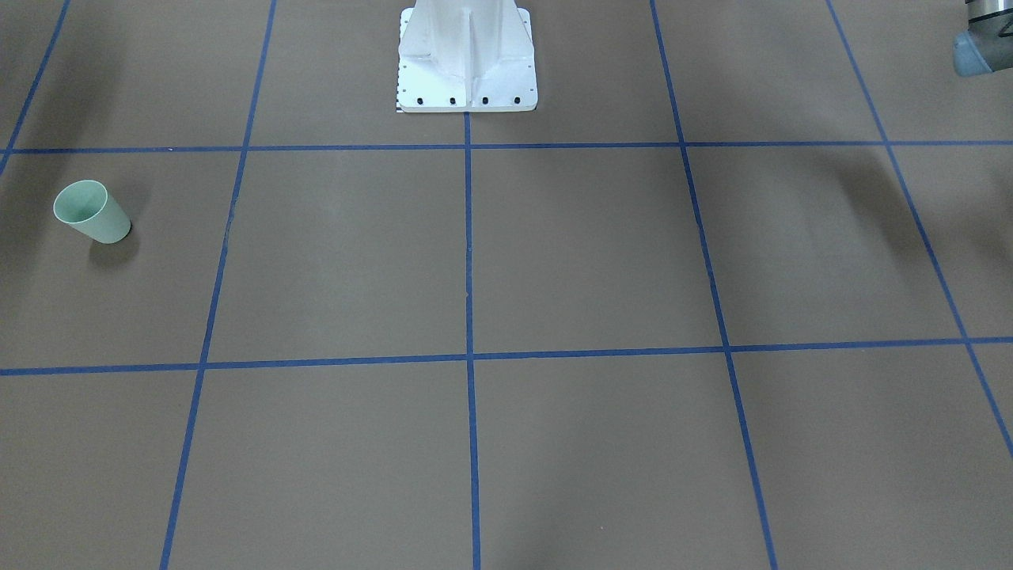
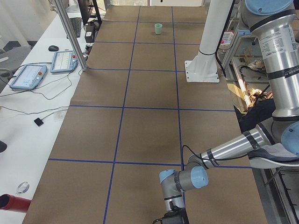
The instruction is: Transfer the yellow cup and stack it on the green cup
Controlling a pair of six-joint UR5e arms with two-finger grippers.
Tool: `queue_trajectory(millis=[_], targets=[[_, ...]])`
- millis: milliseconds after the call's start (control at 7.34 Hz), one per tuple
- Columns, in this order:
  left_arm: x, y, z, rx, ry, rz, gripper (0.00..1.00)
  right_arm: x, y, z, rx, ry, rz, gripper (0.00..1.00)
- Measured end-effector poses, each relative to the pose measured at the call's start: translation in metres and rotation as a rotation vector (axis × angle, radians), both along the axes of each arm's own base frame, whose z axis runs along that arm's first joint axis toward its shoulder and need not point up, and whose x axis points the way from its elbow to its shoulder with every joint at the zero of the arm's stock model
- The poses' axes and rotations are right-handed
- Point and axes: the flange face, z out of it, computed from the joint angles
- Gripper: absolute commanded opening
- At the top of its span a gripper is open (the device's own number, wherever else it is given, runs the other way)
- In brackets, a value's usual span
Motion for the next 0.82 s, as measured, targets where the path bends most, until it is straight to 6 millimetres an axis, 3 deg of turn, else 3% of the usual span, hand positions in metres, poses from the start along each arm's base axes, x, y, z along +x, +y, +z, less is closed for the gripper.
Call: queue_trajectory(millis=[409,817], targets=[[0.008,-0.039,-0.032,0.219,0.077,0.255,0.45,0.000,-0.002,0.007,0.050,0.007,-0.003,1.00],[0.013,-0.058,-0.063,0.378,0.104,0.433,0.45,0.001,-0.008,0.001,0.079,0.010,-0.001,1.00]])
